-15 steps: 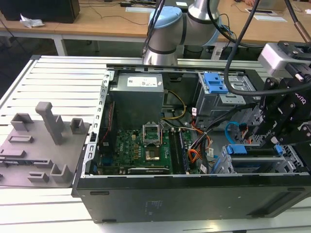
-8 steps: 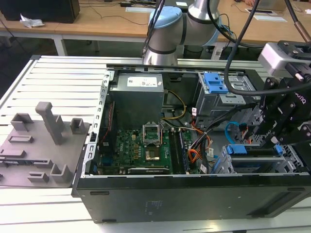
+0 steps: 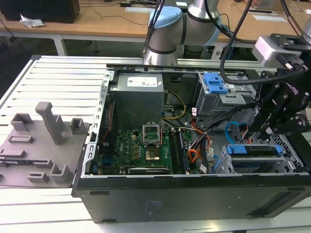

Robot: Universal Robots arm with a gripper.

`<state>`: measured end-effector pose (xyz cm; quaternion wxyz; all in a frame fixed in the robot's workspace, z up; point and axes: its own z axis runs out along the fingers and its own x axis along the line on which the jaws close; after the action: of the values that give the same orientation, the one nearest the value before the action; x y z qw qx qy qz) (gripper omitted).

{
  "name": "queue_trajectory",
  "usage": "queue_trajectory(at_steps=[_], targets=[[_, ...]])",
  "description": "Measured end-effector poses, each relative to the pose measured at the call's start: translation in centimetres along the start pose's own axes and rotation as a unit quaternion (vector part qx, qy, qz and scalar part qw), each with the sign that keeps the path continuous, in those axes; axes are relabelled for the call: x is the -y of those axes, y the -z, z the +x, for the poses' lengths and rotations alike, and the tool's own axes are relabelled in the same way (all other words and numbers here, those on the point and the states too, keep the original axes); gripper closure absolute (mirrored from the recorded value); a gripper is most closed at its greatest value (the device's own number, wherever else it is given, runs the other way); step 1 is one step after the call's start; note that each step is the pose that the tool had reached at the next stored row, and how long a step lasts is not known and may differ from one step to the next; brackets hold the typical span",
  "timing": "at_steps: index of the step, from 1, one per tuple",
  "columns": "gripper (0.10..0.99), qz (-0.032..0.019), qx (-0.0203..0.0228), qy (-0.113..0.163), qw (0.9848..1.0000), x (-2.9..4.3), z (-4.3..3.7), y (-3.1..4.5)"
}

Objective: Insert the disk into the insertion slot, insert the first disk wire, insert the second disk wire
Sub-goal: 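Insert the first disk wire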

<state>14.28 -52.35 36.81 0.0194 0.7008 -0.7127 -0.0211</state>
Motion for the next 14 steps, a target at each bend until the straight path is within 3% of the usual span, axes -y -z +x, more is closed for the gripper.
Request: queue_trajectory(at_steps=[2,7,10,14], targets=[[0.725,0.0000,0.0000,0.000,1.0000,-0.01,-0.68,0.00],[0.725,0.0000,0.0000,0.000,1.0000,-0.02,-1.42,0.00],[0.725,0.0000,0.0000,0.000,1.0000,0.32,-1.73,0.00],[0.725,0.0001,-0.0054,0.000,1.0000,0.45,-1.77,-0.44]])
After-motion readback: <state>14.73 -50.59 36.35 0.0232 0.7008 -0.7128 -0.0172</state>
